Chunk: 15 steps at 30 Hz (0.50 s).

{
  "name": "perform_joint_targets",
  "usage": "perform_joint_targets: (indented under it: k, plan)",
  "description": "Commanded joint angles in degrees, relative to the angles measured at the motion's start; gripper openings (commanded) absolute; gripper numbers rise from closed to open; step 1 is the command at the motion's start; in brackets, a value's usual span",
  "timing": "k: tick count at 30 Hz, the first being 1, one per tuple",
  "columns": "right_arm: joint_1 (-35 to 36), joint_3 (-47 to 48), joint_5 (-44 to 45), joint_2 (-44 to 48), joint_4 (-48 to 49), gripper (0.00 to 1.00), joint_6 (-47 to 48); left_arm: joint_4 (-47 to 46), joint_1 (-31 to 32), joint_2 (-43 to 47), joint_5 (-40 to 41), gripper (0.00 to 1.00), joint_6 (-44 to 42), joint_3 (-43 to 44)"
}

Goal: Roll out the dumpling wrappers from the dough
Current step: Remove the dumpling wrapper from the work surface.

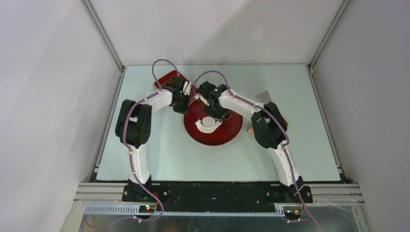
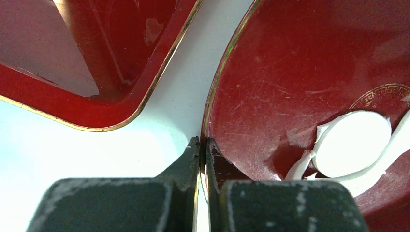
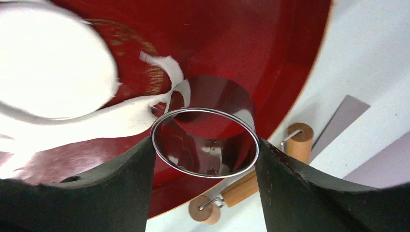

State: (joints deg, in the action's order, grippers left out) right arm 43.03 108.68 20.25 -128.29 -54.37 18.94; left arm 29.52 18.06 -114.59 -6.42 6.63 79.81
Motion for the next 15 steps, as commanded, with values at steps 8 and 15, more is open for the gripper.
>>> perform_joint_targets:
  k: [8,15]
  plan:
    - [-4.11,1.24,-5.94,5.75,-0.64,0.59,-1.11,0.28,-0.06,2.36,1.55,0.00,-0.39,-0.91]
    - [-2.70,3.68,-18.57,8.94,-3.34,0.59,-3.41,0.27,-0.07,2.42,1.52,0.00,-0.39,-0.91]
